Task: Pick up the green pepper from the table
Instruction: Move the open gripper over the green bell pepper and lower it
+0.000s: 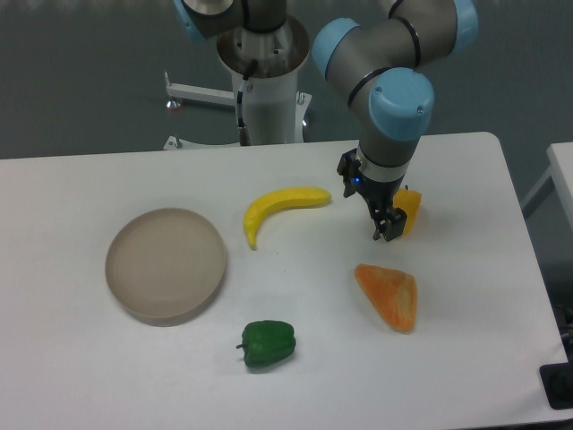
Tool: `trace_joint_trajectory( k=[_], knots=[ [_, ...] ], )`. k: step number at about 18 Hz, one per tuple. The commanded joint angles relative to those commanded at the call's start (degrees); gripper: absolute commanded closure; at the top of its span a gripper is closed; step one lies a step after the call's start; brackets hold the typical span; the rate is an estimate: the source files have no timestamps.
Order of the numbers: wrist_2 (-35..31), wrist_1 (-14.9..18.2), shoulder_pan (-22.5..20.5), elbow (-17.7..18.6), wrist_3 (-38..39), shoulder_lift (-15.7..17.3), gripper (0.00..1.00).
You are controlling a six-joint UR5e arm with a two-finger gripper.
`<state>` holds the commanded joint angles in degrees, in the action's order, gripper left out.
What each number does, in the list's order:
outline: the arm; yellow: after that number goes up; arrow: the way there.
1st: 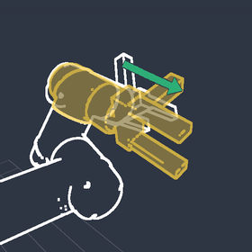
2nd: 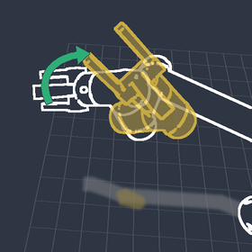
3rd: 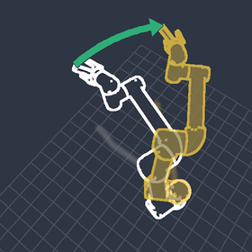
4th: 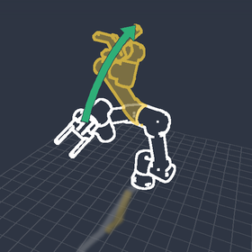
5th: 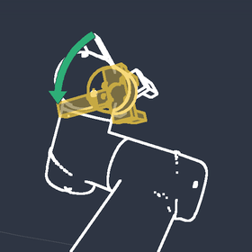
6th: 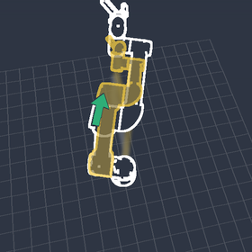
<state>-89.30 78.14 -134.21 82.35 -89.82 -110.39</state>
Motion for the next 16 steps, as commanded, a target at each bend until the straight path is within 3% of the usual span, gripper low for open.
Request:
trace_joint_trajectory(
  k=[8,11,16],
  knots=[
    [0.8,0.2,0.4,0.0,1.3,-0.1,0.00],
    [1.8,-0.9,1.9,-1.0,11.7,-0.9,0.00],
    [2.5,-1.1,7.4,-5.3,20.0,-4.7,0.00]
  ],
)
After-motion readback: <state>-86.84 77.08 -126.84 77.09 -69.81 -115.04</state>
